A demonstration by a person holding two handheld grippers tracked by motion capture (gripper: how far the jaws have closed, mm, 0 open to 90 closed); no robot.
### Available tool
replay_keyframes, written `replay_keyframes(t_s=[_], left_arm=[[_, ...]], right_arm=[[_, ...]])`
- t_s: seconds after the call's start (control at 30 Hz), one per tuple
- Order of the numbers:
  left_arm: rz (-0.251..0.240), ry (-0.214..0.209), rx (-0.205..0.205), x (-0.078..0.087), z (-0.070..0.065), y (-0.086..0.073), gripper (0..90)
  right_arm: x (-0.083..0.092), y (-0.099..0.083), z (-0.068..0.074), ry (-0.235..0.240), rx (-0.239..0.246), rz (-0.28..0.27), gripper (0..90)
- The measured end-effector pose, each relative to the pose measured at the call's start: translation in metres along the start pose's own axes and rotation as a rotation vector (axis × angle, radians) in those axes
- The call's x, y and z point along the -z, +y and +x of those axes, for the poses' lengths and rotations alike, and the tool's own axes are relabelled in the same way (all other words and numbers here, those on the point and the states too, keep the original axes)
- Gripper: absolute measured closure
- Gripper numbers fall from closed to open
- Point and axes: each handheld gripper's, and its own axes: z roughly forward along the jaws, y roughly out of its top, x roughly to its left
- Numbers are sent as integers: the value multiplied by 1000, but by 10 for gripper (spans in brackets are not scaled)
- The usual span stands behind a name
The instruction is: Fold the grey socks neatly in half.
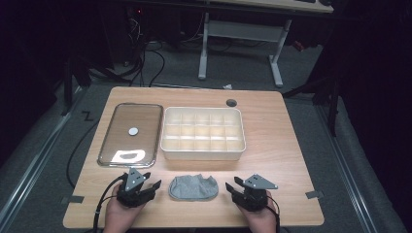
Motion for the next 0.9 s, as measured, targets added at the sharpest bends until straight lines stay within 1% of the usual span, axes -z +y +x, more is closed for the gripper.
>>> replay_keyframes(t_s=[0.07,0.13,0.2,0.23,0.33,0.37,0.43,0.53,0.57,0.6,0.67,0.77,0.83,0.9], left_arm=[[-11,1,11,2,-1,1,480],[-24,-8,17,5,-2,1,478],[-22,-11,11,4,-4,2,478],[-21,-19,11,4,-5,1,480],[-23,-43,10,2,-10,1,484],[-22,-49,4,1,-12,1,485],[-28,-64,-6,1,-18,2,493],[-31,-83,-28,0,-27,5,503],[-30,-87,-32,0,-29,5,503],[-22,-96,-40,-2,-34,5,507],[-16,-100,-45,-4,-36,5,509],[-8,-103,-54,-7,-41,5,519],[0,-109,-53,-9,-44,5,522],[8,-114,-68,-10,-48,4,524]], right_arm=[[-2,0,2,-4,0,10,554],[-3,0,6,0,7,14,558],[-3,1,11,1,14,18,576],[-4,2,12,6,20,19,587],[-3,7,17,14,10,17,604],[-2,9,18,21,12,9,603],[-2,13,20,33,11,13,566],[-3,21,24,57,10,13,554],[-3,21,24,57,10,13,554],[-4,23,26,63,1,13,554],[-5,23,27,62,4,15,555],[-9,23,30,54,0,38,570],[-12,23,32,58,-7,51,574],[-19,22,35,60,-5,87,573]])
